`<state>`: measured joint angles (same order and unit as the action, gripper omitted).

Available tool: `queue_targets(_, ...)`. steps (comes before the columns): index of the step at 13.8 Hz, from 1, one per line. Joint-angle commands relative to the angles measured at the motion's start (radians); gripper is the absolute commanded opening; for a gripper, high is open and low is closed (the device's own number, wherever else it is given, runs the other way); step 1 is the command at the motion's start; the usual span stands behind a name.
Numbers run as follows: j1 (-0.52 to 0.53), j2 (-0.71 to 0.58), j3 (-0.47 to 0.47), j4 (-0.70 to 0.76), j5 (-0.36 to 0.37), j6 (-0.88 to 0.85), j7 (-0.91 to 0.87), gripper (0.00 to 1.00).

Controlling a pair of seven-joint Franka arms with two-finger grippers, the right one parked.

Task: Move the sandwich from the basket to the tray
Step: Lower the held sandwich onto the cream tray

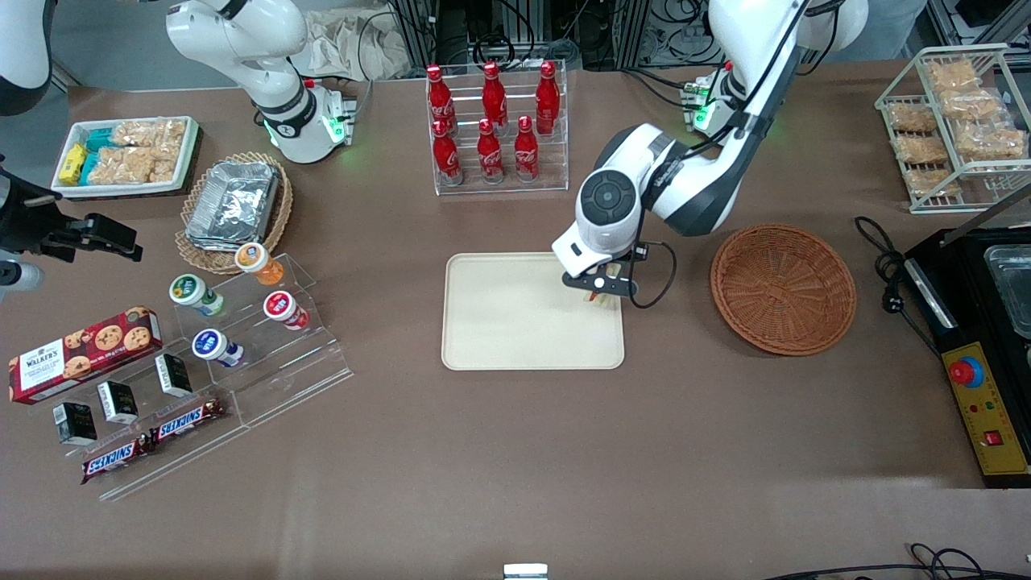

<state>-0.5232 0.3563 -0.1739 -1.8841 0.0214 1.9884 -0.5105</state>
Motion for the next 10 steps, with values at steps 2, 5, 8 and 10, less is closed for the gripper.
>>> queue_targets(2, -0.014, 0.067, 0.005, 0.014, 0.015, 0.075, -0.13, 0.0)
queue_targets(5, -0.018, 0.095, 0.007, 0.014, 0.014, 0.111, -0.207, 0.0)
queue_targets(8, -0.017, 0.112, 0.007, 0.011, 0.015, 0.142, -0.241, 0.0)
queue_targets(10, -0.017, 0.125, 0.008, 0.01, 0.015, 0.156, -0.241, 0.0)
